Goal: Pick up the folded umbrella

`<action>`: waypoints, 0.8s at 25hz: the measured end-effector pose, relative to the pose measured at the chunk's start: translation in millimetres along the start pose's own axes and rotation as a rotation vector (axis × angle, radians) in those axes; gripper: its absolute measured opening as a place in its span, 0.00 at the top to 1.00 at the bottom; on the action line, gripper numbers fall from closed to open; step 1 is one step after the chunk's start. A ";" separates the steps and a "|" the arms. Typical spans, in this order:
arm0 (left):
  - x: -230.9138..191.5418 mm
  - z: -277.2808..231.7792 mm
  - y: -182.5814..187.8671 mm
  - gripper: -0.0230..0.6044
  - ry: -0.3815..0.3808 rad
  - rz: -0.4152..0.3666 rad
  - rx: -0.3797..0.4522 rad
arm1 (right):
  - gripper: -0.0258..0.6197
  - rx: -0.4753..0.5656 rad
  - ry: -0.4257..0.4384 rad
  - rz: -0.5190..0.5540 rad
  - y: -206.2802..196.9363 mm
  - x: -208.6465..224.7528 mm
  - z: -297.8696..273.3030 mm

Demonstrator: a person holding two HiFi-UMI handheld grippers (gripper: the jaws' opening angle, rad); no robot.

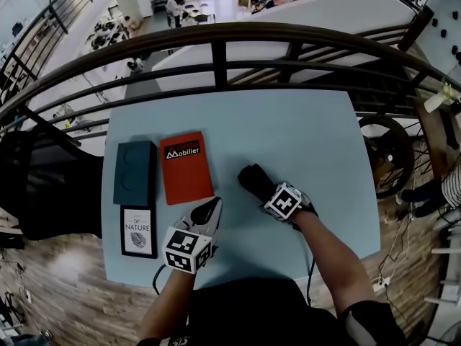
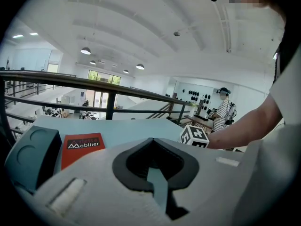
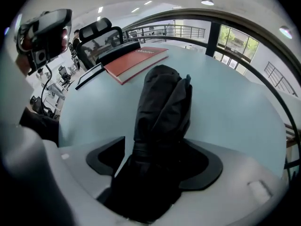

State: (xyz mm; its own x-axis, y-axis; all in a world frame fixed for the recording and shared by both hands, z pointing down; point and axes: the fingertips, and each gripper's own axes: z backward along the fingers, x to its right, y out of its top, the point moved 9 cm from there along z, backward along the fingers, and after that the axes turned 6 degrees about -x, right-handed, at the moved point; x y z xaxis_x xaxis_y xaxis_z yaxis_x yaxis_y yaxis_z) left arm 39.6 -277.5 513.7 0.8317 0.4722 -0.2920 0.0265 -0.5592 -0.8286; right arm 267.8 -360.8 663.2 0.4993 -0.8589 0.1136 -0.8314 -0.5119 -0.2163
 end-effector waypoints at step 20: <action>39.4 15.9 23.3 0.96 0.028 -0.029 0.082 | 0.55 0.045 0.008 0.049 -2.2 -10.5 -16.6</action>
State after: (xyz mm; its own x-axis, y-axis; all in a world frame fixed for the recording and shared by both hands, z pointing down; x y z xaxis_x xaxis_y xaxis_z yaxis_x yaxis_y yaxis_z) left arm 64.2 -261.0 475.3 0.8465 0.4676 -0.2546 0.0064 -0.4871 -0.8733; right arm 260.4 -350.9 678.6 0.4559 -0.8833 0.1089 -0.8432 -0.4679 -0.2648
